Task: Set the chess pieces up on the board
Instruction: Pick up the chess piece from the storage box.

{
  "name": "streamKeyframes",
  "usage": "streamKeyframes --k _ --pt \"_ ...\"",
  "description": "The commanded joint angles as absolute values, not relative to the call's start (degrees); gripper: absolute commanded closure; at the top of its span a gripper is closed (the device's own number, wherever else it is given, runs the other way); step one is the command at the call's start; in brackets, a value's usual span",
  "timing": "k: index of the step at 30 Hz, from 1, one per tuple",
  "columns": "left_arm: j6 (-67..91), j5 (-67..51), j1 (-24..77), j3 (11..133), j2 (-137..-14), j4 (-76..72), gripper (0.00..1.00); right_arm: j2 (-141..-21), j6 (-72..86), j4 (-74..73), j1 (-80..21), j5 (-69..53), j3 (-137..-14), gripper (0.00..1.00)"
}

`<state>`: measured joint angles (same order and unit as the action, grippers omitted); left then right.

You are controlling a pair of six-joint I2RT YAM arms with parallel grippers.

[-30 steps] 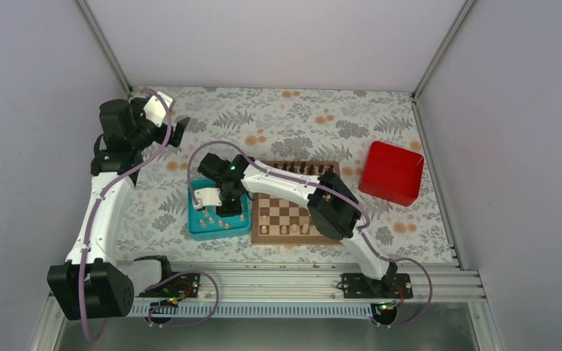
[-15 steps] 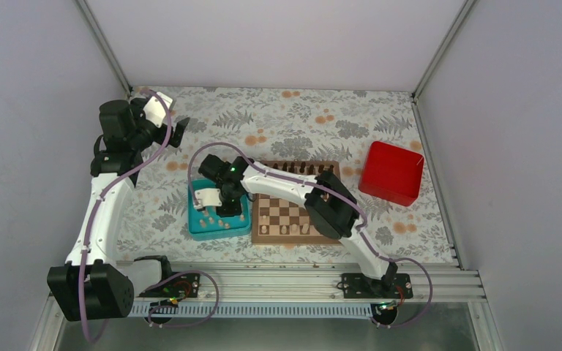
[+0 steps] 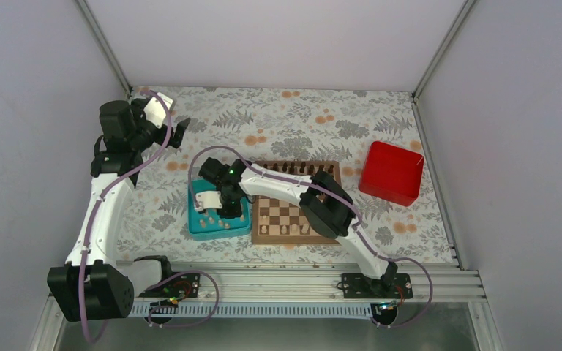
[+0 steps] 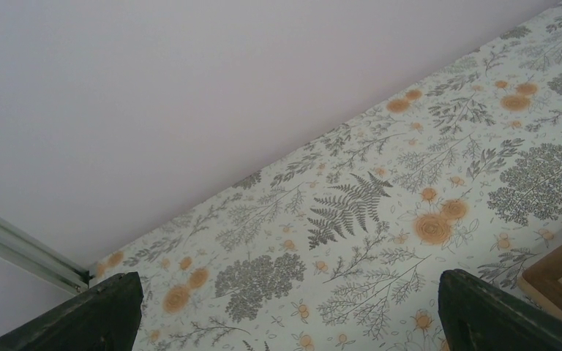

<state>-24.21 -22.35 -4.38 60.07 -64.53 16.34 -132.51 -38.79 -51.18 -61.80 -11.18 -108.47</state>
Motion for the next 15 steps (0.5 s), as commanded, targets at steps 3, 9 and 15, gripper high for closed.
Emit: streamKeyframes --k 3,9,15 --pt "-23.8 -23.5 -4.6 60.1 -63.5 15.7 0.00 -129.6 -37.8 -50.9 -61.9 -11.0 -107.7 0.94" --pt "-23.8 -23.3 -4.6 60.3 -63.5 15.9 0.00 -119.6 -36.5 -51.9 -60.1 -9.5 -103.9 0.95" --pt "-23.7 -23.1 -4.6 60.4 -63.4 15.9 0.00 -106.6 -35.4 -51.5 -55.5 -10.3 -92.9 0.95"
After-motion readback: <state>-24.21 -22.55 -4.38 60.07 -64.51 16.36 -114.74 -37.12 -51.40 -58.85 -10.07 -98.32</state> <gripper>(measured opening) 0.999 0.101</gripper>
